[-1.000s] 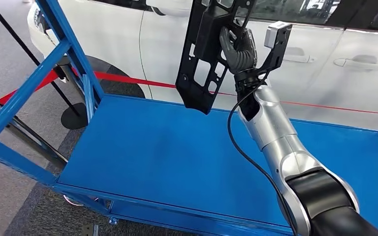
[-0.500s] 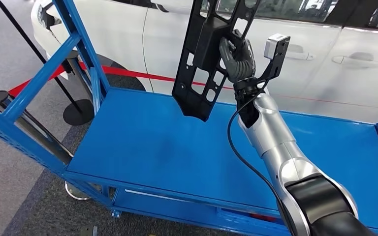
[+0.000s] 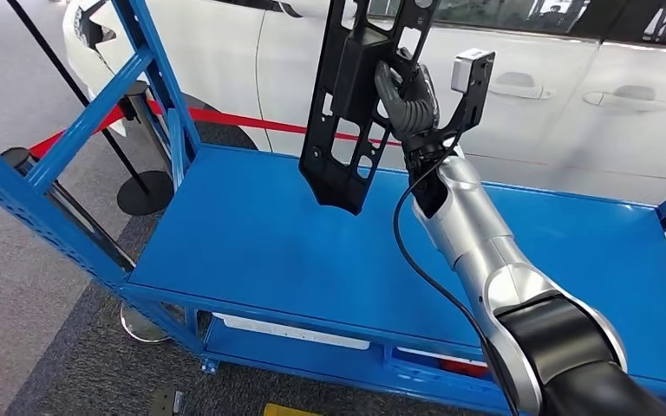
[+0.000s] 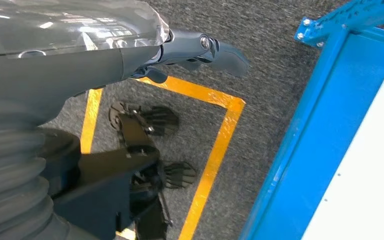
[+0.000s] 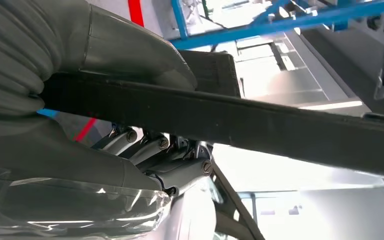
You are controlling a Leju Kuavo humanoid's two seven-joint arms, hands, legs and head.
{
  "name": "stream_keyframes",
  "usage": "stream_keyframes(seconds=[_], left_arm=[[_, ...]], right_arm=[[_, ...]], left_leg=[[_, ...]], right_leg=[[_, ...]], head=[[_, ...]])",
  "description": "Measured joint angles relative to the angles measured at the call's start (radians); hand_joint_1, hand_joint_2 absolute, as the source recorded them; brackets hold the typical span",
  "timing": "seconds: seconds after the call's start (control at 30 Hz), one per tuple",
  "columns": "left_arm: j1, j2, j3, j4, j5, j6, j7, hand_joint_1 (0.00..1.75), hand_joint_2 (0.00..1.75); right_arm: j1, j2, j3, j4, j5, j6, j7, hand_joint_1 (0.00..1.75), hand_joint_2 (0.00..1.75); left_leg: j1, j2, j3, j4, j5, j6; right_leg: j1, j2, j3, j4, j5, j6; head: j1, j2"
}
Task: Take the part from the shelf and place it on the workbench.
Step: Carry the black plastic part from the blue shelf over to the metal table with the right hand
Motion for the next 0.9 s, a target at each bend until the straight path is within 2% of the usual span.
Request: stream_keyframes(seconds=[0.07,0.1,0.13,0.17,0.23,0.27,0.3,0.33,0.4,0.43,0.47,0.53,0.6,0.63,0.67,0.73,0.77,0.8,0.83,0.9], left_arm=[[0.005,-0.003,-0.001,0.000,-0.006,0.002,0.000,0.00,1.75],[0.007,-0.004,-0.002,0.000,-0.009,0.003,0.001,0.00,1.75],[0.007,-0.006,-0.002,0.000,-0.012,0.004,0.002,0.00,1.75],[0.008,-0.006,-0.002,0.000,-0.015,0.005,0.002,0.00,1.75],[0.009,-0.008,-0.002,0.000,-0.017,0.006,0.002,0.00,1.75],[0.010,-0.008,-0.002,0.000,-0.017,0.006,0.002,0.00,1.75],[0.011,-0.008,-0.002,0.000,-0.017,0.007,0.002,0.00,1.75],[0.012,-0.009,-0.002,0.000,-0.017,0.007,0.002,0.00,1.75],[0.013,-0.011,-0.002,0.000,-0.018,0.007,0.002,0.00,1.75],[0.012,-0.012,-0.002,0.000,-0.018,0.007,0.002,0.00,1.75],[0.012,-0.014,-0.002,0.000,-0.021,0.007,0.002,0.00,1.75],[0.013,-0.016,-0.004,0.000,-0.027,0.010,0.002,0.00,1.75],[0.016,-0.018,-0.007,0.000,-0.035,0.017,0.002,0.00,1.75],[0.018,-0.018,-0.008,0.000,-0.037,0.022,0.002,0.00,1.75],[0.020,-0.018,-0.010,0.000,-0.039,0.026,0.002,0.00,1.75],[0.024,-0.017,-0.012,0.000,-0.043,0.033,0.002,0.00,1.75],[0.026,-0.017,-0.012,0.000,-0.044,0.035,0.002,0.00,1.75],[0.028,-0.017,-0.013,0.000,-0.045,0.037,0.002,0.00,1.75],[0.029,-0.017,-0.013,0.000,-0.045,0.038,0.003,0.00,1.75],[0.029,-0.016,-0.014,0.000,-0.047,0.042,0.002,0.00,1.75]], right_arm=[[0.002,-0.006,0.000,0.008,0.000,0.007,-0.001,1.75,1.75],[0.003,-0.010,0.000,0.012,0.000,0.009,-0.001,1.75,1.75],[0.003,-0.015,-0.001,0.014,0.000,0.010,-0.001,1.75,1.75],[0.003,-0.018,-0.001,0.017,-0.001,0.011,-0.001,1.75,1.75],[0.006,-0.023,-0.001,0.022,-0.002,0.012,-0.001,1.75,1.75],[0.009,-0.025,-0.001,0.025,-0.003,0.012,-0.001,1.75,1.75],[0.012,-0.027,-0.001,0.028,-0.003,0.012,-0.001,1.75,1.75],[0.014,-0.028,-0.001,0.030,-0.003,0.012,-0.001,1.75,1.75],[0.012,-0.029,-0.001,0.032,-0.003,0.012,-0.001,1.75,1.75],[0.009,-0.030,-0.001,0.032,-0.003,0.013,-0.002,1.75,1.75],[0.006,-0.030,-0.001,0.032,-0.004,0.015,-0.002,1.75,1.75],[0.007,-0.033,-0.001,0.031,-0.008,0.019,-0.004,1.75,1.75],[0.015,-0.036,-0.001,0.030,-0.012,0.022,-0.005,1.75,1.75],[0.018,-0.036,-0.001,0.030,-0.013,0.023,-0.004,1.75,1.75],[0.021,-0.034,-0.001,0.029,-0.015,0.023,-0.003,1.75,1.75],[0.023,-0.031,-0.001,0.028,-0.020,0.019,0.005,1.75,1.75],[0.024,-0.028,0.000,0.028,-0.024,0.015,0.010,1.75,1.75],[0.024,-0.027,0.000,0.028,-0.028,0.011,0.014,1.75,1.75],[0.024,-0.025,0.000,0.028,-0.031,0.008,0.017,1.75,1.75],[0.021,-0.023,0.000,0.028,-0.036,0.006,0.021,1.75,1.75]], left_leg=[[0.000,0.000,-0.009,-0.003,0.016,0.019],[0.000,0.001,-0.015,-0.005,0.024,0.029],[0.001,0.003,-0.022,-0.008,0.034,0.037],[0.001,0.004,-0.030,-0.008,0.041,0.043],[-0.004,0.004,-0.049,-0.008,0.054,0.048],[-0.006,0.004,-0.057,-0.007,0.060,0.050],[-0.009,0.004,-0.065,-0.007,0.066,0.050],[-0.011,0.003,-0.072,-0.006,0.071,0.050],[-0.016,0.002,-0.081,-0.006,0.080,0.048],[-0.018,0.002,-0.085,-0.005,0.084,0.045],[-0.019,0.003,-0.088,-0.005,0.087,0.040],[-0.018,0.004,-0.093,-0.006,0.096,0.029],[-0.017,0.005,-0.100,0.003,0.087,0.018],[-0.017,0.005,-0.110,0.027,0.065,0.012],[-0.015,0.005,-0.127,0.074,0.029,0.007],[-0.010,0.005,-0.171,0.208,-0.053,-0.003],[-0.007,0.005,-0.183,0.258,-0.077,-0.007],[-0.004,0.005,-0.178,0.272,-0.082,-0.010],[-0.002,0.005,-0.153,0.246,-0.069,-0.013],[0.003,0.007,-0.064,0.111,-0.027,-0.015]], right_leg=[[-0.003,0.001,-0.005,-0.003,0.005,0.015],[-0.006,0.002,-0.012,0.009,-0.010,0.020],[-0.007,0.002,-0.028,0.043,-0.039,0.024],[-0.008,0.003,-0.049,0.098,-0.081,0.027],[-0.008,0.003,-0.096,0.235,-0.157,0.030],[-0.007,0.003,-0.105,0.277,-0.174,0.030],[-0.006,0.003,-0.096,0.285,-0.175,0.028],[-0.004,0.004,-0.065,0.251,-0.160,0.023],[0.004,0.004,0.028,0.113,-0.120,0.005],[0.008,0.004,0.064,0.053,-0.105,-0.003],[0.013,0.003,0.085,0.015,-0.099,-0.010],[0.017,0.001,0.088,-0.002,-0.091,-0.017],[0.012,-0.002,0.088,-0.014,-0.077,-0.026],[0.008,-0.004,0.085,-0.021,-0.068,-0.032],[0.005,-0.006,0.081,-0.025,-0.061,-0.036],[0.006,-0.007,0.065,-0.025,-0.049,-0.039],[0.006,-0.007,0.057,-0.023,-0.043,-0.037],[0.005,-0.007,0.048,-0.021,-0.037,-0.034],[0.003,-0.007,0.040,-0.018,-0.032,-0.031],[0.000,-0.008,0.026,-0.009,-0.026,-0.023]], head=[[0.000,0.000],[0.000,0.000],[0.000,0.000],[0.000,0.000],[0.000,0.000],[0.000,0.000],[0.000,0.000],[0.000,0.000],[0.000,0.000],[0.000,0.000],[0.000,0.000],[0.000,0.000],[0.000,0.000],[0.000,0.000],[0.000,0.000],[0.000,0.000],[0.000,0.000],[0.000,0.000],[0.000,0.000],[0.000,0.000]])
